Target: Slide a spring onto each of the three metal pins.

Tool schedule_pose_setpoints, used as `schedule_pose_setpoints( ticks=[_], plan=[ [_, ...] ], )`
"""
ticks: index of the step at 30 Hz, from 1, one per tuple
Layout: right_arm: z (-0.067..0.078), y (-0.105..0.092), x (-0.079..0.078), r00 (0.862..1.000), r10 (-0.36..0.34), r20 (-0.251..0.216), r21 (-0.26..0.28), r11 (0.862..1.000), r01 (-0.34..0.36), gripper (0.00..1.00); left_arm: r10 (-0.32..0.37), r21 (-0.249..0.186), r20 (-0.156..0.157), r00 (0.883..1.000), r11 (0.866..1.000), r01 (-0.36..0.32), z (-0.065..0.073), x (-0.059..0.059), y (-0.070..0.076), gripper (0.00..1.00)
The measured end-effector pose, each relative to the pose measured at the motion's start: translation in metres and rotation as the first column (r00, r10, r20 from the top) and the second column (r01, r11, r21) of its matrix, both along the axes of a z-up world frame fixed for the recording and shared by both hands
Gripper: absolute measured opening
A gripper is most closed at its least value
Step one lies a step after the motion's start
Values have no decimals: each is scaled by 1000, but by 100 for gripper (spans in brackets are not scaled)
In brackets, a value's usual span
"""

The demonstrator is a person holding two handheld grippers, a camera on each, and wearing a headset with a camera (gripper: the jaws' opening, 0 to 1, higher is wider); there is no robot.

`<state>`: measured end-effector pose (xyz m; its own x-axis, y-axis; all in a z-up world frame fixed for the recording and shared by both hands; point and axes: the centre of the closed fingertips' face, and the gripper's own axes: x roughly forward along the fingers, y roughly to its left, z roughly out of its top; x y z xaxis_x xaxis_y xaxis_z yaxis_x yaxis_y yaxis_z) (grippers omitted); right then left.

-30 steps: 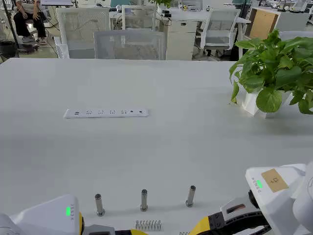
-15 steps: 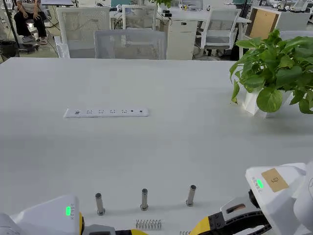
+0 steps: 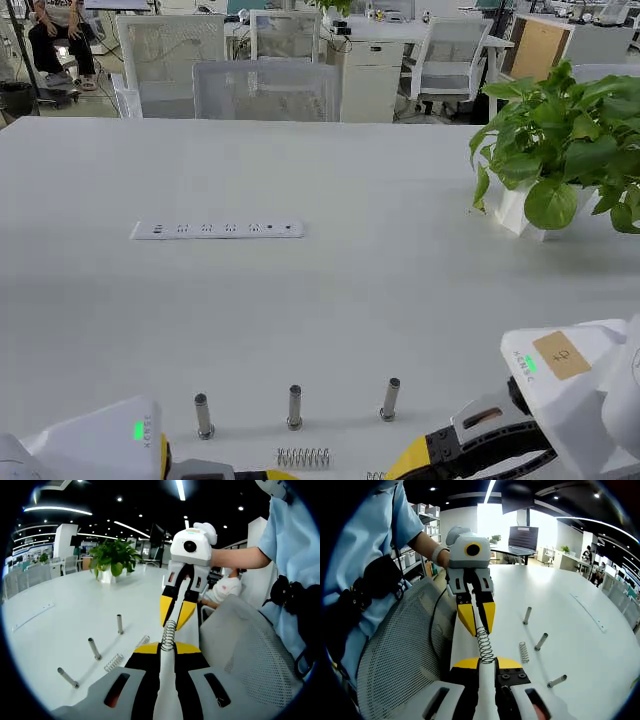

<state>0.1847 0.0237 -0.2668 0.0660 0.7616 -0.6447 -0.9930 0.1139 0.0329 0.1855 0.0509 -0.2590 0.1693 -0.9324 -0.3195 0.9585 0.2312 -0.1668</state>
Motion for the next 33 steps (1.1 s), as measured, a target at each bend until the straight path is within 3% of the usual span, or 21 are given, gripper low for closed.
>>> schedule_pose_setpoints(
  ticks=[15,33],
  plan=[
    [11,2,2,1000,-17,-11,37,999,18,7,-6,-8,-6,1000,1000,6,3,1,0,6],
    [23,12,3,1000,7,8,10,1000,-7,7,-9,21,10,1000,1000,8,-2,2,1,6]
  ],
)
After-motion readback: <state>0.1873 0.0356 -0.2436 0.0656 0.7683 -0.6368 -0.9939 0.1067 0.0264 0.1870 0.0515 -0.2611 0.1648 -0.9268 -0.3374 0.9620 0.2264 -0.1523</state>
